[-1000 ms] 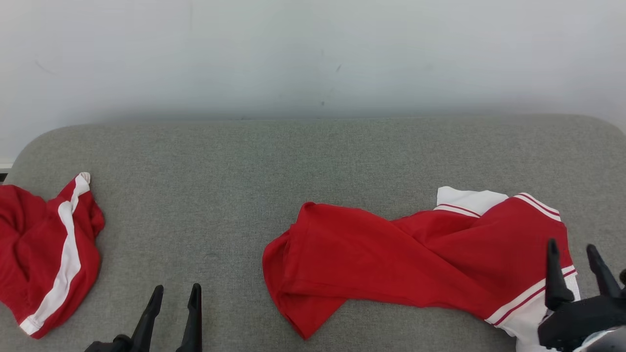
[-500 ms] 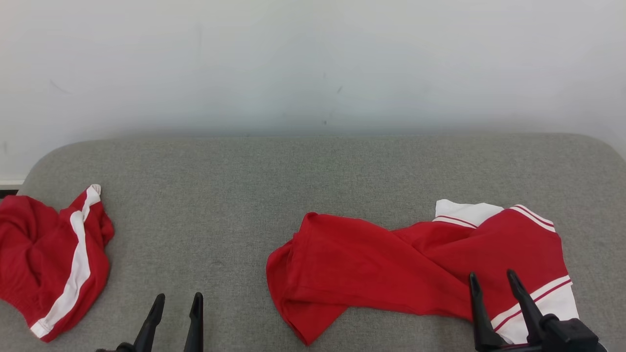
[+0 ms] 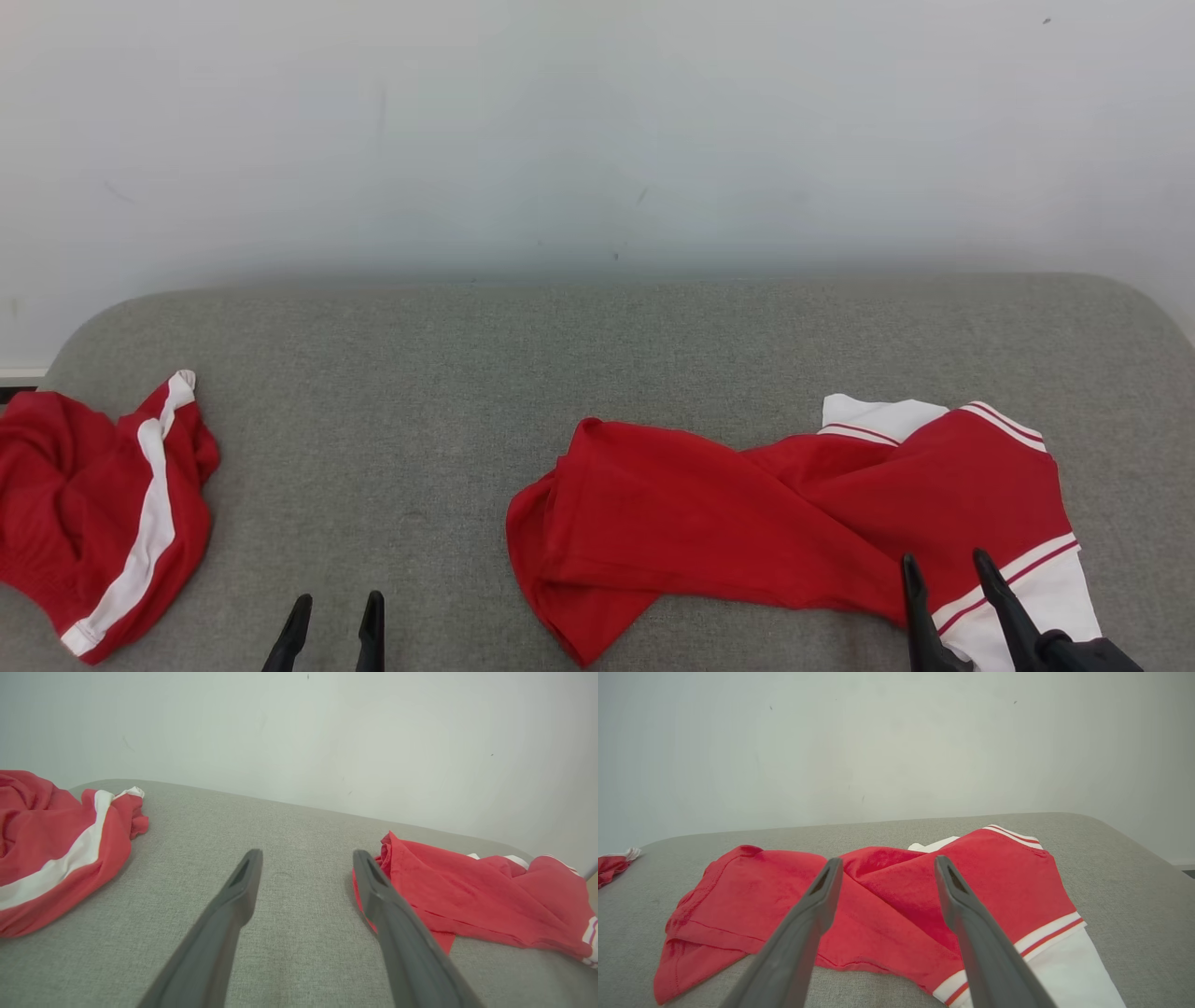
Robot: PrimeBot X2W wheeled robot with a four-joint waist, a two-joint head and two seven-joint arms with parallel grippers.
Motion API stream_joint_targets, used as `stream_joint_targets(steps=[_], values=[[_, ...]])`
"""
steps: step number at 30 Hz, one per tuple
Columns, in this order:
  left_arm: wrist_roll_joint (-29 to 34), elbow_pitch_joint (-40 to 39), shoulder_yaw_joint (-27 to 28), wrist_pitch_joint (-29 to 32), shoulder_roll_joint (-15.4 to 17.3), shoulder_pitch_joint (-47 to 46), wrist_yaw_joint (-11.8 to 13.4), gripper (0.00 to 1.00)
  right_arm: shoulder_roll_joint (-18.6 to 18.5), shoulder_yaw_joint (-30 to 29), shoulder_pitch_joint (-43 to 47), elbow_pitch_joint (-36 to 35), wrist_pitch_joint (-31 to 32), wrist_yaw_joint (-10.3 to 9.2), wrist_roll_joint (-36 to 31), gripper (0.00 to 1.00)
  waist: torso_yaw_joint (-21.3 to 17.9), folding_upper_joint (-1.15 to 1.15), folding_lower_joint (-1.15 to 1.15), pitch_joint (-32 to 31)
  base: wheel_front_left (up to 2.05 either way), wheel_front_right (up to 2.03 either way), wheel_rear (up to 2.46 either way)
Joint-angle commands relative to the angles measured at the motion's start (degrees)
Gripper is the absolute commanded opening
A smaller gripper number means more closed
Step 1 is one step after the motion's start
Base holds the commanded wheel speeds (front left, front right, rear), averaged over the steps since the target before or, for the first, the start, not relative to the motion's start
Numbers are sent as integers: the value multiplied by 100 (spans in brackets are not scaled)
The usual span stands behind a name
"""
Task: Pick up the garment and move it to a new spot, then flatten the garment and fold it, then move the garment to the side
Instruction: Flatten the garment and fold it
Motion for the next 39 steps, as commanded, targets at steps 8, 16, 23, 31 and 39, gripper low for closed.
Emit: stream_joint_targets(steps=[8,16,23,31,39], values=[[77,2,38,-5,-3,51,10,100,-6,-14,-15,-49,10,5,96,100,13,0,1,34,0,0,0],[70,-10,22,-5,24,21,10,100,-6,-20,-53,23,54,5,157,100,-7,0,1,70,0,0,0],[62,13,10,-5,48,12,10,100,-6,-30,-100,48,-9,5,165,100,-45,0,1,75,0,0,0],[111,20,-162,-5,99,-152,10,100,-8,-51,-177,18,153,5,36,100,-146,0,1,112,0,0,0],[-242,599,-908,509,226,-751,10,100,-6,-591,-285,45,1253,5,-209,100,-418,0,1,223,0,0,0]])
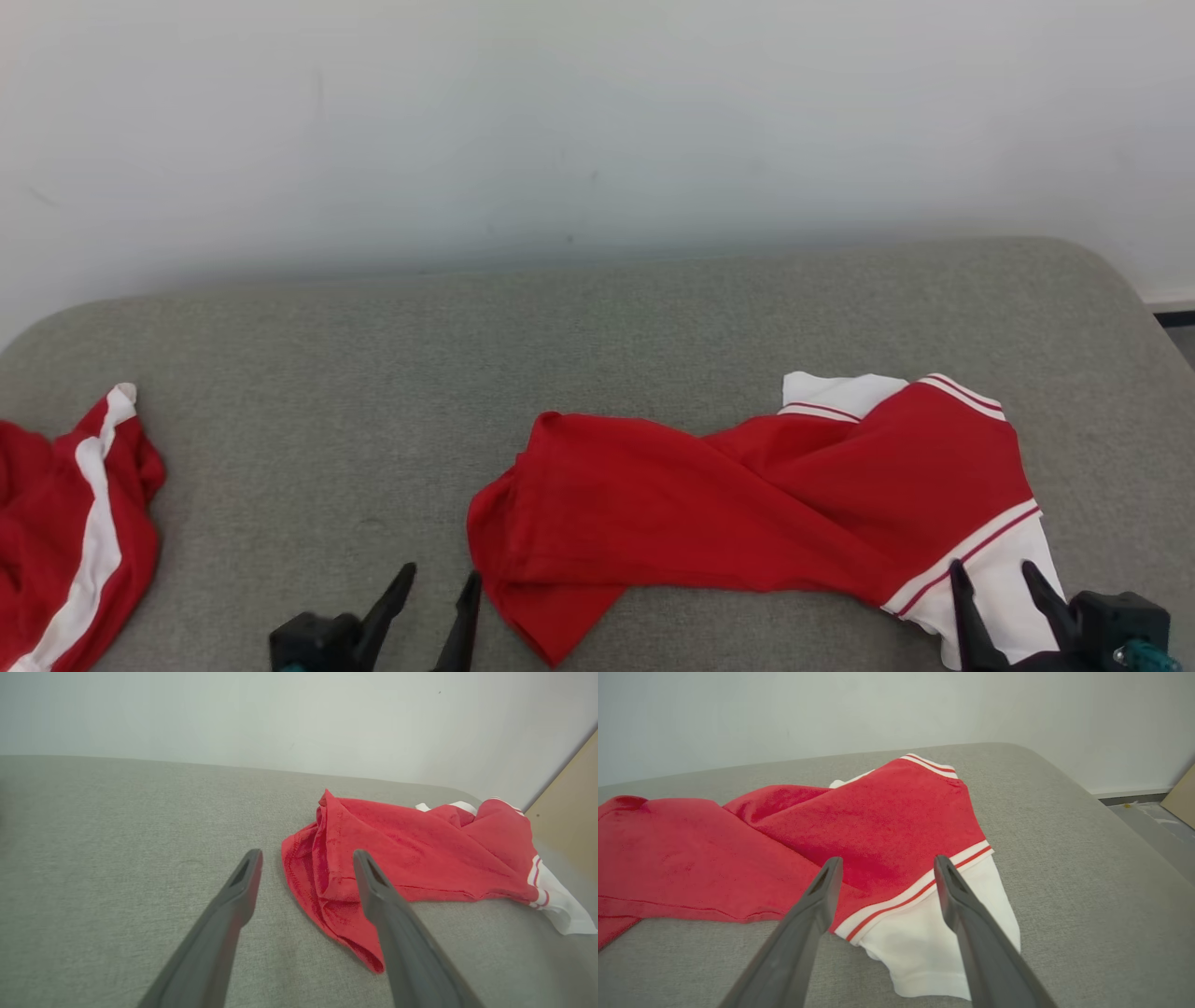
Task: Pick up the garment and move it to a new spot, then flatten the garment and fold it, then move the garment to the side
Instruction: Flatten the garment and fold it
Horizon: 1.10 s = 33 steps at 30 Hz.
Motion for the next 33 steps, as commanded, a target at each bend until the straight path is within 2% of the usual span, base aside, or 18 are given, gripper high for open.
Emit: stream_joint_targets(steps=[1,6,11,15,20,26,33], values=[[-96,57,-32,99,18,-92,12,100,-8,-67,-25,24,104,5,-43,100,-102,0,0,75,0,0,0],[-215,394,-280,727,-20,-618,34,100,-3,-508,-33,199,948,5,-122,100,-273,0,0,318,0,0,0],[-301,640,-374,1104,-103,-897,109,100,-5,-713,-138,439,1288,5,-229,100,-422,0,0,521,0,0,0],[-198,678,-440,1228,-107,-1025,219,100,-5,-821,-314,753,1384,5,-340,100,-486,0,0,636,0,0,0],[45,663,-553,1554,-75,-1163,549,100,-5,-851,-576,1145,1382,5,-376,100,-474,0,0,803,0,0,0],[258,441,-748,1660,-149,-1211,855,100,-3,-980,-710,1499,1425,5,-301,100,-331,0,0,987,0,0,0],[213,264,-833,1636,-203,-1175,954,100,6,-1016,-672,1380,1422,5,-135,100,-249,0,0,998,0,0,0]])
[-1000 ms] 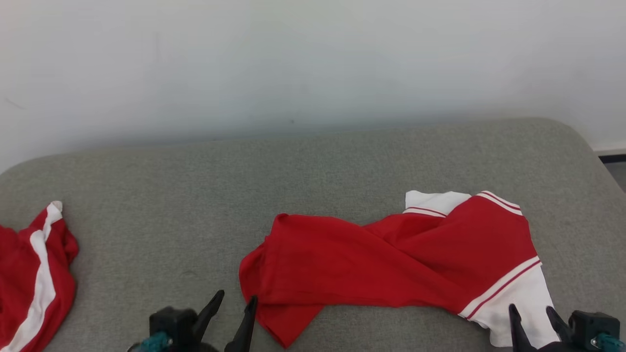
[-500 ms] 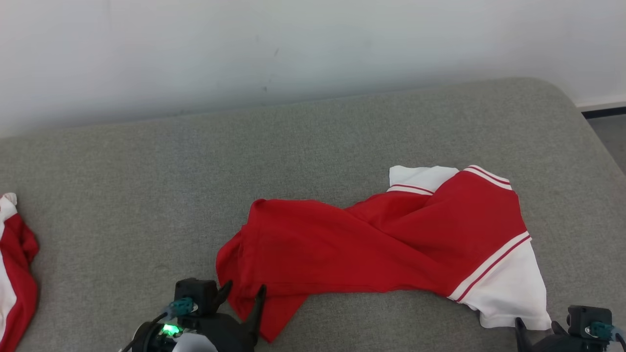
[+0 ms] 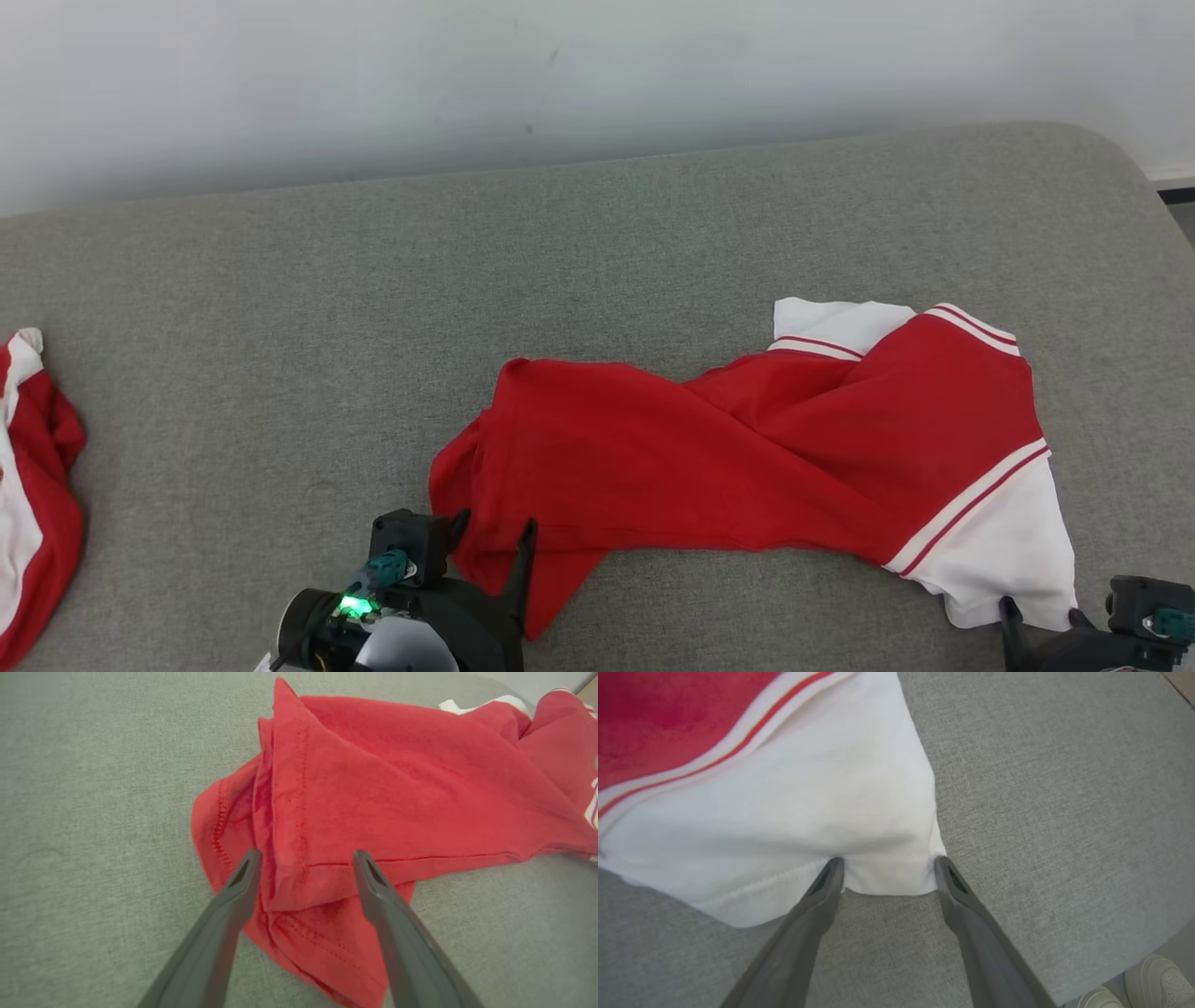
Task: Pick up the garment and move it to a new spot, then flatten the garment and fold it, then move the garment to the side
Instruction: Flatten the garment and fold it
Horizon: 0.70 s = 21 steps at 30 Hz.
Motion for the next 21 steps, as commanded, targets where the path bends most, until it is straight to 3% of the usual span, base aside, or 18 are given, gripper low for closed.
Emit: stream_joint_targets(steps=[1,7,15,21], values=[[-28,-78,14,-7,-5,22,24,100,22,5,80,-60,69,6,72,100,12,0,-1,-21,0,0,0],[-85,-286,16,64,10,110,64,100,10,66,309,-537,307,6,364,100,16,0,-1,-80,0,0,0],[-232,-619,27,313,92,235,108,100,10,-394,580,-1570,540,6,465,100,-77,0,-1,-54,0,0,0],[-168,-600,-2,467,134,126,180,100,5,-370,289,-1352,703,6,288,100,-84,0,-1,134,0,0,0]])
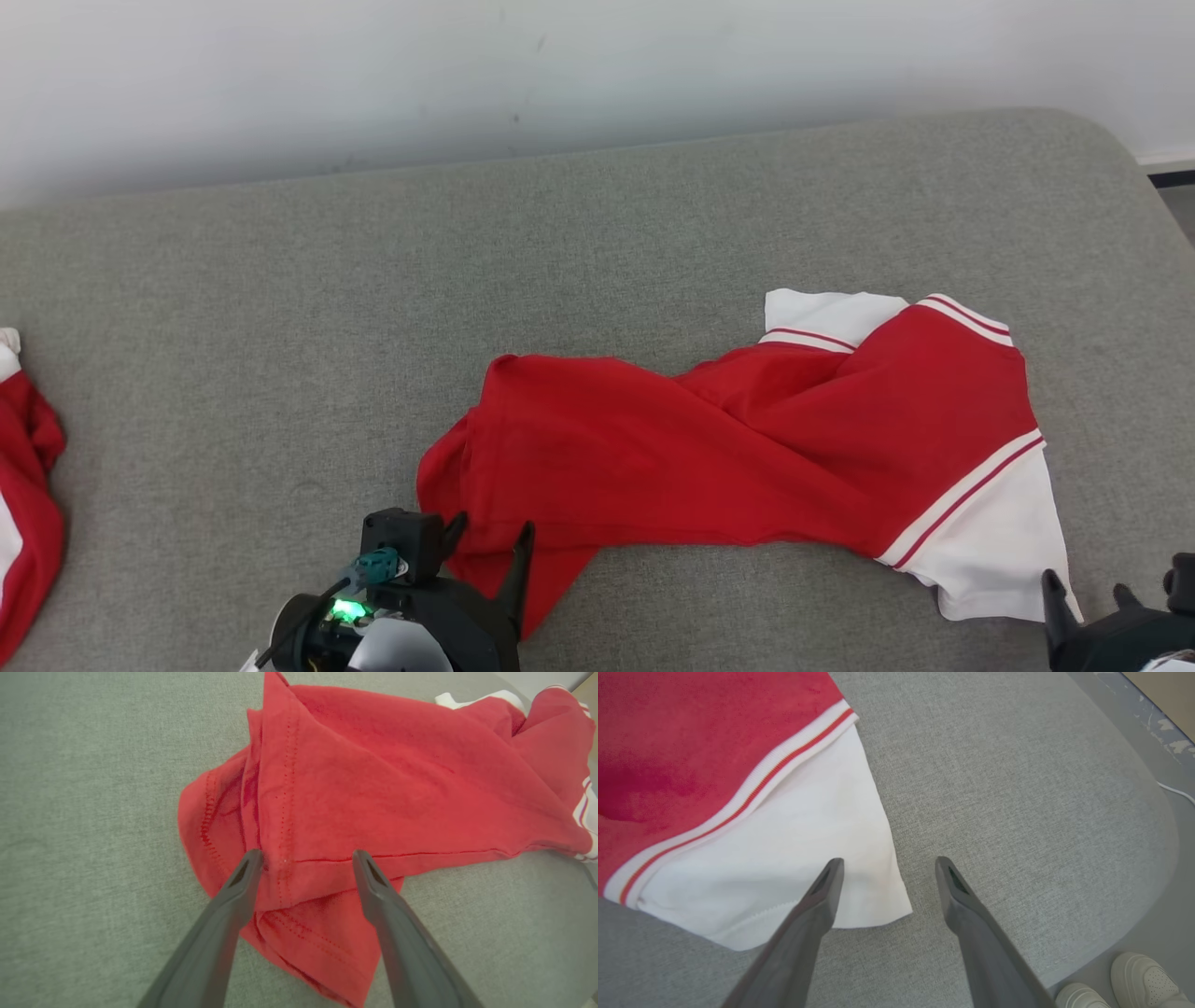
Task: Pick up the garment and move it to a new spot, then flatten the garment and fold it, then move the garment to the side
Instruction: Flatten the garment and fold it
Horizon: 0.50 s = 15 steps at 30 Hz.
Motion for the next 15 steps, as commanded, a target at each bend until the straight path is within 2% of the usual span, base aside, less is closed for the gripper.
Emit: stream_joint_targets(steps=[1,7,15], values=[[21,21,3,-4,19,-49,22,100,-12,30,-67,113,21,5,-51,100,17,-1,0,72,0,0,0],[-44,180,-11,-98,5,-83,22,100,-82,78,-268,743,-52,5,-223,100,84,-1,0,156,0,0,0],[-114,315,-19,-168,-10,-189,5,100,-35,-361,-492,1133,-297,-3,-473,100,140,-1,0,162,0,0,0]])
